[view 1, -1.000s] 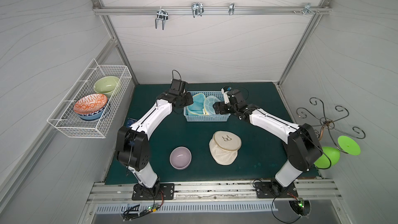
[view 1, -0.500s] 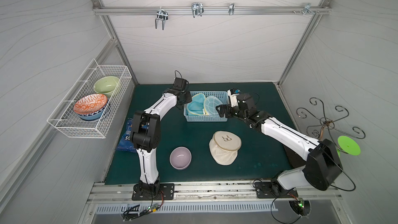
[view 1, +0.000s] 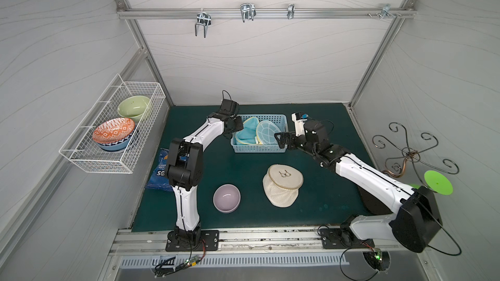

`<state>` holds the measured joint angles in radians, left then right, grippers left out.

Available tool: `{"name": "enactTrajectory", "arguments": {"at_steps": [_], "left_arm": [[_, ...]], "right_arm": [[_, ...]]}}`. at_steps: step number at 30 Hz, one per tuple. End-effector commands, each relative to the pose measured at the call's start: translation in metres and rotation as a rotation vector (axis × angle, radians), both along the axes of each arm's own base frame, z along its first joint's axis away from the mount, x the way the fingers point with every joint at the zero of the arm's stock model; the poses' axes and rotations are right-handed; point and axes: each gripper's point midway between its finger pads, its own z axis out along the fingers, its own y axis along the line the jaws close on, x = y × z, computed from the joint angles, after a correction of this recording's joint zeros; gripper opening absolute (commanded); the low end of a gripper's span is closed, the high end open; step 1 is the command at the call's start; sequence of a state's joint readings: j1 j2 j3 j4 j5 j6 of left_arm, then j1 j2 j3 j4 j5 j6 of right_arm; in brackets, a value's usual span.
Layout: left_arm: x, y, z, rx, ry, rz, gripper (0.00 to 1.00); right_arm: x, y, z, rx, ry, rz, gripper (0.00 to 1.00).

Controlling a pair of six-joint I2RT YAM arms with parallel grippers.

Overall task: Turn the laundry bag inside out
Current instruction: Pick up the laundry bag and place it in the bin.

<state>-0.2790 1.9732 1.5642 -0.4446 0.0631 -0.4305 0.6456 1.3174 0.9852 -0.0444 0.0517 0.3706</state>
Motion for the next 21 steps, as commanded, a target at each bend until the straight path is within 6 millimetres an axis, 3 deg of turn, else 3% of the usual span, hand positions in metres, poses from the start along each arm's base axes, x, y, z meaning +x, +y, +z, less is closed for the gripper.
{"name": "enactTrajectory", "arguments": {"at_steps": [1,3,8,16,21], "left_arm": [[0.007,-0.002,0.034,-0.019,-0.100,0.013,0.35],[0.004,0.000,0.034,0.005,-0.093,0.017,0.34],[-0.006,-0.006,0.053,0.015,-0.210,0.010,0.36],[-0.001,-0.001,0.000,0.090,-0.041,0.021,0.35],[-0.002,0.002,-0.010,0.107,-0.032,0.032,0.35]], "right_arm": [[0.002,-0.003,0.006,0.023,-0.021,-0.021,0.99],[0.001,-0.002,0.006,0.020,-0.023,-0.010,0.99],[0.001,-0.002,0.001,0.025,-0.018,-0.011,0.99],[-0.001,-0.004,-0.002,0.023,-0.020,-0.012,0.99],[-0.003,-0.001,-0.002,0.024,-0.018,0.004,0.99]]}}
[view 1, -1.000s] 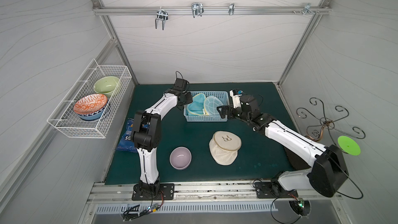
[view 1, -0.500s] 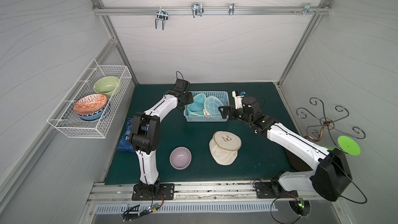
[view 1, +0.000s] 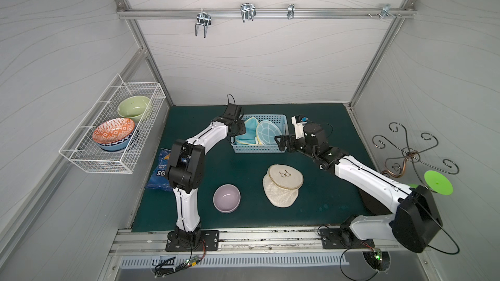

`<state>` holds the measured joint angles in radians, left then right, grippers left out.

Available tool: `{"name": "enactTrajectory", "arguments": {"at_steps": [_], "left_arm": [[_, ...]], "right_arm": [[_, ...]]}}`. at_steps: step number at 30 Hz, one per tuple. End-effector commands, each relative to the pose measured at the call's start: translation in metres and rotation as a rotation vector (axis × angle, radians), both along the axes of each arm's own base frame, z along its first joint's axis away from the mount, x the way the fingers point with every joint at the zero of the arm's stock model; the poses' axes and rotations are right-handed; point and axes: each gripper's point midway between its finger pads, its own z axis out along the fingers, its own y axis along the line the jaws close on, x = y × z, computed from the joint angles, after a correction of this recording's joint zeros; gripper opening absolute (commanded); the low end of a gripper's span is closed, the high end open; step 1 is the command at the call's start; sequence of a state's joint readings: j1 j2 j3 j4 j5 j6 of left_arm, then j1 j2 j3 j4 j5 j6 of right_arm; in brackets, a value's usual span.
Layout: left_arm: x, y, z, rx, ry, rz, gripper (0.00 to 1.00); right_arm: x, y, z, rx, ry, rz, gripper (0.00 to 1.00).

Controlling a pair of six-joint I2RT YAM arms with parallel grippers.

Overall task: Turn the laundry bag inside out
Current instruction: Pick up the laundry bag and place it in the bin.

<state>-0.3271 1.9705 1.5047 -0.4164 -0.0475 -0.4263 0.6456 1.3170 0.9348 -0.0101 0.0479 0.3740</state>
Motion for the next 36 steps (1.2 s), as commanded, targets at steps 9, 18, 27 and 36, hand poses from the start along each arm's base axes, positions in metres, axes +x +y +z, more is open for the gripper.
{"name": "enactTrajectory", "arguments": {"at_steps": [9,18,27,36], "left_arm": [[0.006,0.001,0.043,-0.007,-0.137,-0.002,0.35],[0.029,-0.004,0.028,0.097,0.089,-0.089,0.38],[0.032,-0.020,0.024,-0.003,0.073,-0.183,0.45],[0.030,-0.015,0.030,-0.097,0.106,-0.273,0.46]], "right_arm": [[-0.004,0.004,0.022,0.069,-0.066,0.037,0.99],[-0.001,0.004,0.016,0.051,-0.054,0.026,0.99],[-0.001,0.001,0.009,0.022,-0.041,0.022,0.99],[-0.001,0.007,0.006,0.037,-0.031,0.043,0.99]]}}
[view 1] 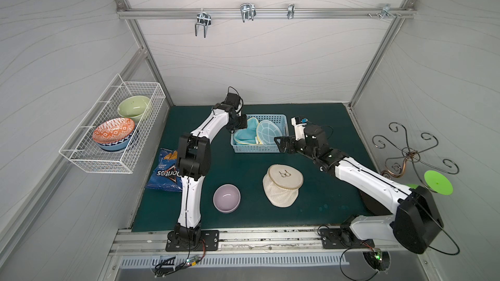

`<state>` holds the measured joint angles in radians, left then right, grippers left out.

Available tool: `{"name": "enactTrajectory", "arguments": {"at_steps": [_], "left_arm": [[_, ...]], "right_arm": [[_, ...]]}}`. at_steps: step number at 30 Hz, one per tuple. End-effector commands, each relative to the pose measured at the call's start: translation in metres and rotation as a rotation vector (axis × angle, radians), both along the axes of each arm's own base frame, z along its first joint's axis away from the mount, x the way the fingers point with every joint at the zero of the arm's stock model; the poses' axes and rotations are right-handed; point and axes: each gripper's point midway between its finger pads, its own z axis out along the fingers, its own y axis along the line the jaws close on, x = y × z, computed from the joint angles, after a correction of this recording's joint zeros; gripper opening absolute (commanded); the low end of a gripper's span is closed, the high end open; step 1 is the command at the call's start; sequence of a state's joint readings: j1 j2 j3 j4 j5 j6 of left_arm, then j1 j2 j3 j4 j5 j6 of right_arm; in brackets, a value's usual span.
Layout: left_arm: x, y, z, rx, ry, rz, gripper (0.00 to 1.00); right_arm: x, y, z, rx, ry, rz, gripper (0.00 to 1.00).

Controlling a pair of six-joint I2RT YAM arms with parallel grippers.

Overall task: Turn the laundry bag inside out
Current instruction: Pick up the laundry bag and place it in the bin.

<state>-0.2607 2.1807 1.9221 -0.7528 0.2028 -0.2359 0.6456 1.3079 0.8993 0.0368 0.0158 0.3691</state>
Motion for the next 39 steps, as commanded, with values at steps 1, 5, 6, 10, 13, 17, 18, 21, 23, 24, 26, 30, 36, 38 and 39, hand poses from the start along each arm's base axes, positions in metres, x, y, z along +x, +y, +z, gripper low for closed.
{"name": "enactTrajectory", "arguments": {"at_steps": [1,5,6,10,13,17,18,21,23,24,26,30,36,38,39], "left_arm": [[0.007,0.003,0.016,-0.010,-0.036,-0.044,0.46],[0.005,0.004,0.005,0.014,-0.018,-0.048,0.47],[0.005,0.004,0.002,0.025,-0.014,-0.051,0.47],[0.001,-0.004,-0.005,0.015,0.000,-0.061,0.44],[-0.003,-0.015,-0.009,-0.001,0.013,-0.080,0.37],[-0.006,-0.012,-0.021,0.059,0.034,-0.078,0.12],[-0.006,-0.012,-0.019,0.062,0.031,-0.077,0.01],[-0.004,-0.015,0.003,0.037,-0.009,-0.079,0.00],[-0.003,-0.022,0.034,-0.003,-0.081,-0.081,0.00],[-0.005,-0.026,0.048,-0.023,-0.107,-0.092,0.00],[-0.011,-0.034,0.079,-0.044,-0.155,-0.118,0.00],[-0.027,-0.049,0.112,-0.057,-0.199,-0.195,0.00],[-0.044,-0.052,0.143,-0.079,-0.242,-0.232,0.00],[-0.050,-0.056,0.158,-0.093,-0.266,-0.245,0.00],[-0.053,-0.058,0.166,-0.093,-0.282,-0.254,0.00]], "right_arm": [[0.004,0.004,0.009,0.019,-0.020,0.013,0.99],[0.004,0.006,0.006,0.021,-0.010,0.019,0.99],[0.004,0.007,0.005,0.023,-0.007,0.022,0.99],[0.004,0.006,0.003,0.012,-0.004,0.023,0.99],[0.004,0.008,0.000,0.007,0.007,0.027,0.99],[0.004,0.012,-0.007,0.003,0.023,0.045,0.99],[0.004,0.014,-0.008,0.002,0.030,0.052,0.99],[0.003,0.015,-0.011,0.013,0.035,0.057,0.99],[0.003,0.015,-0.011,0.011,0.033,0.059,0.96],[0.001,0.018,-0.007,0.013,0.018,0.082,0.90],[0.001,0.020,-0.003,-0.003,0.005,0.101,0.84],[0.008,0.020,0.003,-0.038,-0.009,0.098,0.91],[0.018,0.022,0.016,-0.091,-0.058,0.097,0.99],[0.015,0.024,0.026,-0.079,-0.088,0.119,0.99],[0.012,0.027,0.032,-0.070,-0.108,0.149,0.98]]}}
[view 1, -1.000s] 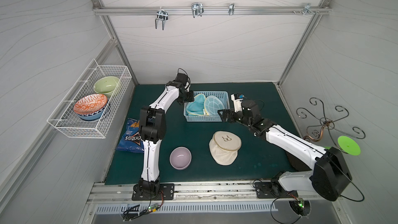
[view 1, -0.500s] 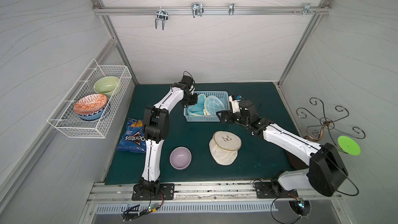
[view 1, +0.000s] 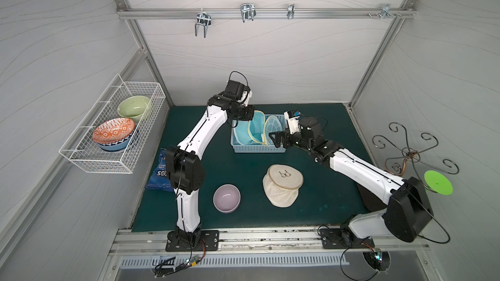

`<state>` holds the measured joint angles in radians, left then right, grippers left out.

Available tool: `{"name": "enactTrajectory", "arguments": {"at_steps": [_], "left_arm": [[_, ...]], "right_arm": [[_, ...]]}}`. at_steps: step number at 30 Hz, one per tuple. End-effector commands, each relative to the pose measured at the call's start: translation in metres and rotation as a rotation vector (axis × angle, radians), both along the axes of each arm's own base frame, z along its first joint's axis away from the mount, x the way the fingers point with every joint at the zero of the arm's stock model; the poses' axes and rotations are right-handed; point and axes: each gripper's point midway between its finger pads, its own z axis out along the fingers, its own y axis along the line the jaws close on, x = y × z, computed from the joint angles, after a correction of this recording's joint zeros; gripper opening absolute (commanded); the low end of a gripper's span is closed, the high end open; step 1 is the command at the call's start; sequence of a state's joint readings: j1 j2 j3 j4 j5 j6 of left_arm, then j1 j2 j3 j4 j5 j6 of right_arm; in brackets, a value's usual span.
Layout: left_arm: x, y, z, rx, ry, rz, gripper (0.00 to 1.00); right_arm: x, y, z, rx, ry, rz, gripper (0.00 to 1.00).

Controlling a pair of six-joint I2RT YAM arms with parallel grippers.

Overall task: Turn the laundry bag inside out
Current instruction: Pick up the laundry bag and place it in the bin.

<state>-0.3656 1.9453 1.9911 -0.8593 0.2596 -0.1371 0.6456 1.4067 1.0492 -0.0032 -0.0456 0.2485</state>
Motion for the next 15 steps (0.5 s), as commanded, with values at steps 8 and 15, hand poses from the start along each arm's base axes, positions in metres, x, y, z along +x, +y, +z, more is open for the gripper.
{"name": "enactTrajectory", "arguments": {"at_steps": [8,15], "left_arm": [[-0.029,-0.015,0.080,-0.066,-0.145,-0.088,0.00],[-0.064,-0.037,0.126,-0.087,-0.223,-0.216,0.00]], "right_arm": [[-0.025,0.004,0.051,0.006,-0.152,0.132,0.99],[-0.028,-0.008,0.086,-0.046,-0.249,0.097,0.99]]}}
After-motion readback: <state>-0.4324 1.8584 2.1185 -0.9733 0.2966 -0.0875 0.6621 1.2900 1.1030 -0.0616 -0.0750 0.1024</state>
